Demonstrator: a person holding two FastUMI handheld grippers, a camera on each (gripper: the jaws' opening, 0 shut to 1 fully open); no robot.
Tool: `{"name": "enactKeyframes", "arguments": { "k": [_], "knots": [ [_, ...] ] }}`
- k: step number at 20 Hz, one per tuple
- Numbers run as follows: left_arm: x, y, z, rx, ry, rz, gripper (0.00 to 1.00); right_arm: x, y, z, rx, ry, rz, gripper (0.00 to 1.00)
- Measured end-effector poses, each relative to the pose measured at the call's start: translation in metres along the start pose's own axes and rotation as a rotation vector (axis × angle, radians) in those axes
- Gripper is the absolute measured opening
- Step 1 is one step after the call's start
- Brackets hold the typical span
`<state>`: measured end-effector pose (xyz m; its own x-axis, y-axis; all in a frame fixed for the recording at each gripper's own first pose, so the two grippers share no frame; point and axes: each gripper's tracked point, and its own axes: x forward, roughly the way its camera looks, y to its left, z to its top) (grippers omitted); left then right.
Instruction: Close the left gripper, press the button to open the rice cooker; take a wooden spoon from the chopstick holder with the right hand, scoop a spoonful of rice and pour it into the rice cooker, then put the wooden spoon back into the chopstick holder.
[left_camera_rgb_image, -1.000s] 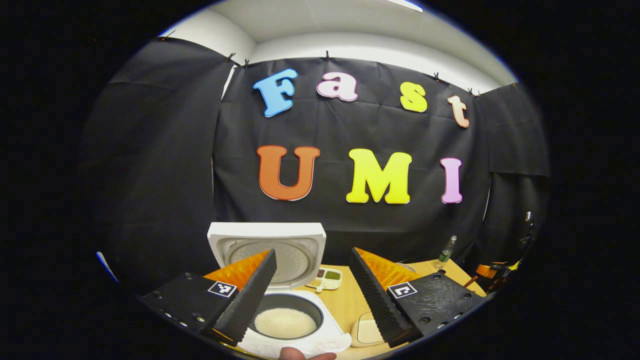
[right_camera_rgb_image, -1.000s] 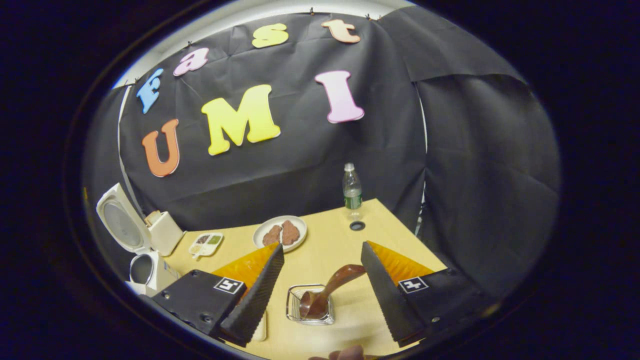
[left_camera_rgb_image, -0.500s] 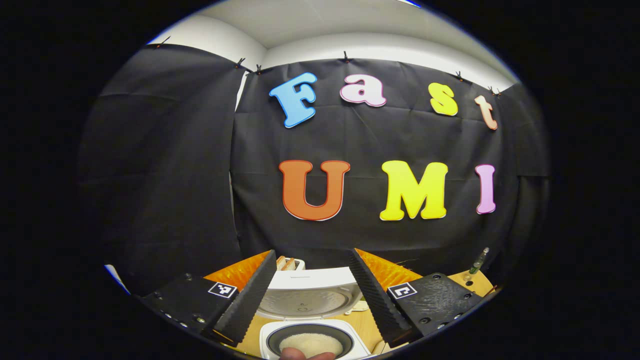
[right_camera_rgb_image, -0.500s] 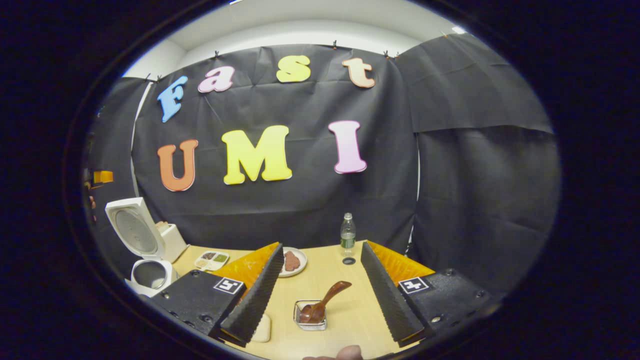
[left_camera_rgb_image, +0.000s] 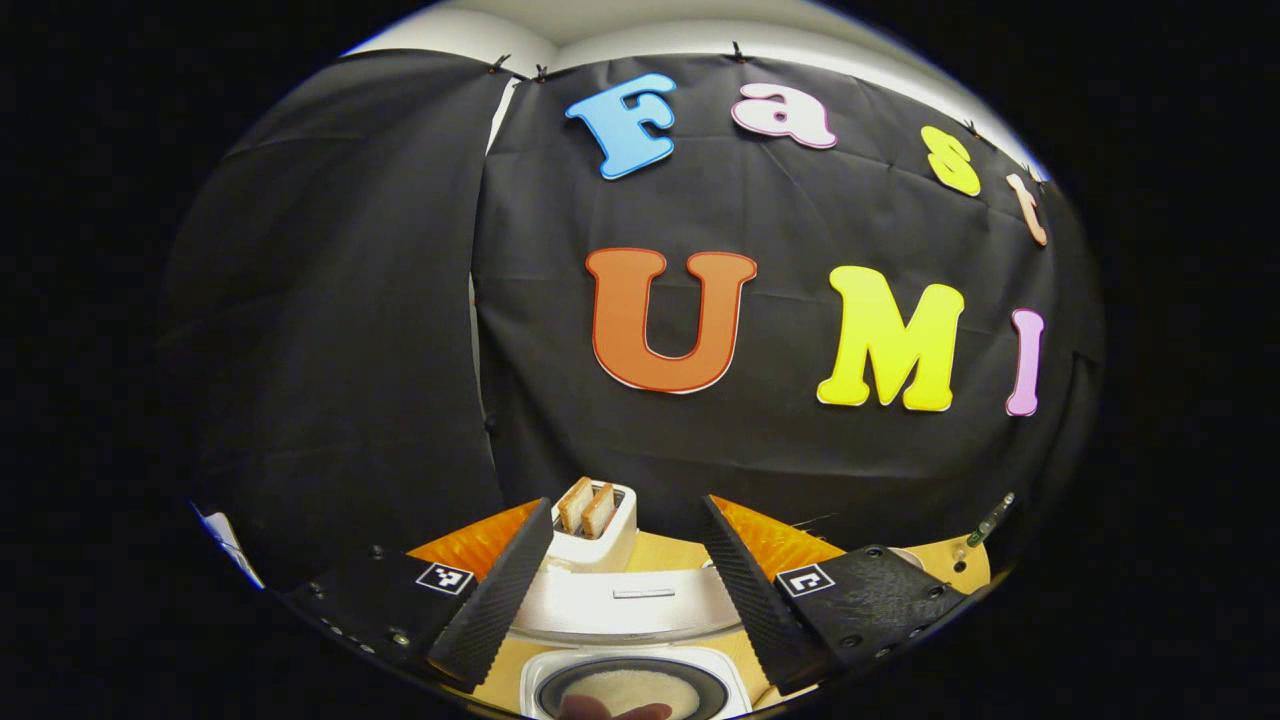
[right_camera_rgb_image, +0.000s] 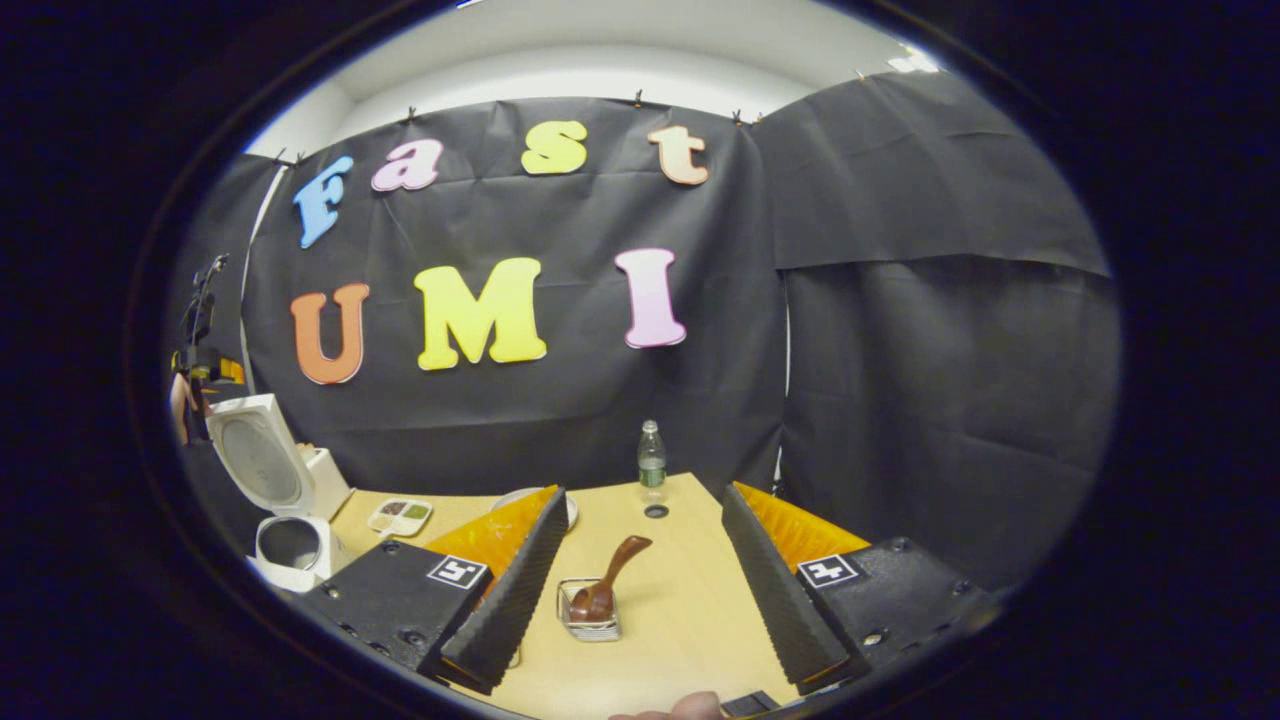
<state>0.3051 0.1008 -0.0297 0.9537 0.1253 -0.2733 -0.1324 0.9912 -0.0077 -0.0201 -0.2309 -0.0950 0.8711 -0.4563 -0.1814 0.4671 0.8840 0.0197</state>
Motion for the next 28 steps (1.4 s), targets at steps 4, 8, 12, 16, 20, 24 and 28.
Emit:
{"name": "enactKeyframes", "arguments": {
  "k": [4,8,12,16,20,24,28],
  "knots": [
    [0.004,0.001,-0.014,0.005,0.063,-0.007,0.94,0.008,0.01,-0.004,0.019,0.015,0.019,0.98],
    [0.002,0.001,-0.021,0.023,0.096,0.008,0.97,0.027,0.039,-0.005,0.01,0.032,0.115,0.98],
    [-0.024,-0.002,-0.037,0.016,0.173,0.034,0.97,0.058,0.067,-0.005,-0.011,0.043,0.238,0.98],
    [-0.067,-0.01,-0.071,0.009,0.261,0.062,0.97,0.084,0.092,-0.009,-0.063,0.07,0.377,0.97],
    [-0.106,-0.029,-0.12,-0.064,0.355,0.023,0.96,0.076,0.102,0.005,-0.094,0.024,0.422,0.97],
    [-0.132,-0.034,-0.173,-0.041,0.42,-0.015,0.96,0.035,0.104,0.002,-0.081,0.022,0.412,0.98],
    [-0.142,-0.035,-0.219,-0.068,0.509,-0.062,0.97,-0.01,0.091,-0.004,-0.07,0.03,0.376,0.98]
  ]
}}
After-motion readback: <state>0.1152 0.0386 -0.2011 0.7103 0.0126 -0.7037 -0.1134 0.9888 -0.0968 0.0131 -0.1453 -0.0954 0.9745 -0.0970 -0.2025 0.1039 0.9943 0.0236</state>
